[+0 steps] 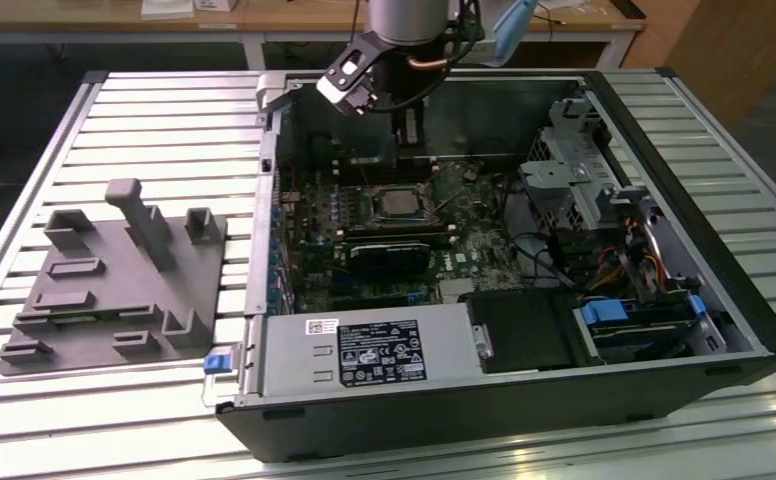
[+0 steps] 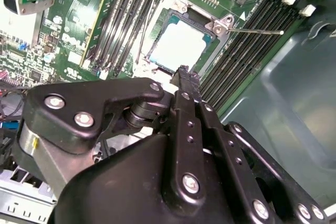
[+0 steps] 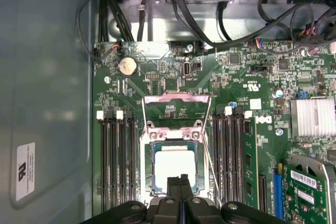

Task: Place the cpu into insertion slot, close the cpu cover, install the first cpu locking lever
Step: 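Close the cpu cover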

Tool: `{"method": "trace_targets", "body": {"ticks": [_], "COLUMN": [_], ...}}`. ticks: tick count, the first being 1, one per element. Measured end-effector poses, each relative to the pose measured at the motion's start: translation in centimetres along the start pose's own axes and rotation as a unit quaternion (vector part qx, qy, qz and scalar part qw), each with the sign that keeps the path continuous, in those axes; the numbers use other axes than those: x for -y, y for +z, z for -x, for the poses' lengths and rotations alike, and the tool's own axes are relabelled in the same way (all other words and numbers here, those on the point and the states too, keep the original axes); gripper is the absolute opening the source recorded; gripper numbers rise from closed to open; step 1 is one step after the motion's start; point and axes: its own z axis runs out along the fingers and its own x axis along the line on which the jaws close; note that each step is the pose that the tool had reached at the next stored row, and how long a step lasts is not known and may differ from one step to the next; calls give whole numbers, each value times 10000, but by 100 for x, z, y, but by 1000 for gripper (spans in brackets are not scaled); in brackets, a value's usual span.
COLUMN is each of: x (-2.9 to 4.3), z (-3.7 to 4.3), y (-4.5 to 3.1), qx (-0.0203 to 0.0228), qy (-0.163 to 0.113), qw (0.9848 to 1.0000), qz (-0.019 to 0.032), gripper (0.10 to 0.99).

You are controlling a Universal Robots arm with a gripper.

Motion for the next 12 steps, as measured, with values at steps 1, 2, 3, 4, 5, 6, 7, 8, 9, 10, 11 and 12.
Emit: {"method": "trace_targets", "body": {"ticks": [1, 2, 3, 4, 5, 6, 7, 8, 9, 10, 11, 12], "x": [-13, -32, -49, -71, -91, -111, -133, -157, -182, -209, -234, -262], "z": [-1, -1, -2, -3, -4, -5, -6, -7, -7, -9, -10, -11], "y": [1, 3, 4, 5, 6, 8, 9, 11, 12, 14, 16, 17], "qx": [0, -1, -1, -1, -1, -1, -1, -1, -1, -1, -1, -1], "qy": [0, 1, 1, 0, 0, 0, 0, 1, 0, 0, 0, 1], "qw": [10000, 10000, 10000, 10000, 10000, 10000, 10000, 10000, 10000, 10000, 10000, 10000], "qz": [0, 1, 1, 1, 1, 1, 1, 1, 1, 1, 1, 1], "gripper": [106, 106, 106, 106, 106, 106, 106, 106, 106, 106, 106, 106]}}
